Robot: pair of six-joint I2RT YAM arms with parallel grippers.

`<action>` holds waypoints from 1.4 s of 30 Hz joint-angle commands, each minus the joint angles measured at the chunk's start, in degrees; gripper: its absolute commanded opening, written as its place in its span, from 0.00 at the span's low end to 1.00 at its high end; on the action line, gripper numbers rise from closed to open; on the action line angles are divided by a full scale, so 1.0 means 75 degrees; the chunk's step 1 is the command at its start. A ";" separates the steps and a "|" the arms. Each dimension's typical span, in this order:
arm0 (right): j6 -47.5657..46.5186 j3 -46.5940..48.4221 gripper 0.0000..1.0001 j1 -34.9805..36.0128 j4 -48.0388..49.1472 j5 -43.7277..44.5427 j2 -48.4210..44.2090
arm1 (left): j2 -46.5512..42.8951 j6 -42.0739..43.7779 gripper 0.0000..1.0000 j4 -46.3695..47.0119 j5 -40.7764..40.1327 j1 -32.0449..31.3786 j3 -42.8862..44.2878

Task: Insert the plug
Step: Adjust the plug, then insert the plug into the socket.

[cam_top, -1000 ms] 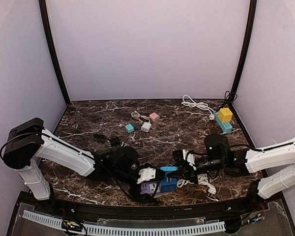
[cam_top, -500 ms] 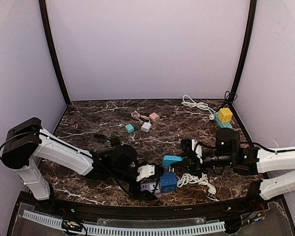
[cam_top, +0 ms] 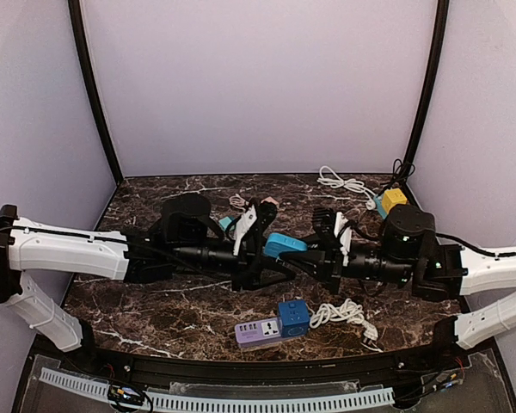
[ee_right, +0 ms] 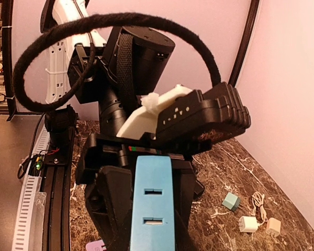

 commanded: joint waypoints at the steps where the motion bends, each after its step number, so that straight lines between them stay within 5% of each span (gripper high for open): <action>1: -0.0258 0.0472 0.00 0.0424 0.0046 0.0659 0.0224 | -0.0242 -0.1333 0.30 -0.0023 0.0460 0.0114 -0.0021; 7: -0.0244 0.0627 0.00 0.0581 -0.0169 0.0327 0.0211 | -0.0504 -0.1215 0.06 0.0090 0.0537 0.0116 -0.0239; 14: -0.0224 0.0647 0.00 0.0582 -0.0571 0.0005 0.0074 | -0.0609 -0.0454 0.05 0.0369 0.0854 0.0116 -0.0416; 18: -0.0268 0.0389 0.00 0.0154 -0.0782 -0.1104 -0.0182 | -0.0584 0.0146 0.38 0.0568 0.0748 0.0113 -0.0860; 23: -0.0379 -0.0193 0.00 -0.1252 -0.0704 -0.3413 -0.0614 | -0.0281 0.0714 0.62 0.1105 -0.0346 0.0088 -0.1602; 26: -0.0794 -0.0456 0.00 -0.1554 -0.0660 -0.3619 -0.0545 | 0.0142 0.0883 0.76 0.1840 -0.0837 0.0086 -0.1912; 31: -0.1173 -0.0966 0.00 -0.1771 -0.0310 -0.4002 -0.0356 | 0.0748 0.1721 0.74 0.3502 -0.0469 -0.0119 -0.2297; 37: -0.1610 -0.1620 0.00 -0.1831 0.0391 -0.4320 0.0149 | 0.1523 0.1621 0.95 0.4167 -0.0308 -0.0142 -0.2595; 42: -0.1878 -0.1628 0.00 -0.1846 0.0844 -0.4612 0.0973 | 0.2061 0.1543 0.99 0.4649 -0.0212 -0.0142 -0.2623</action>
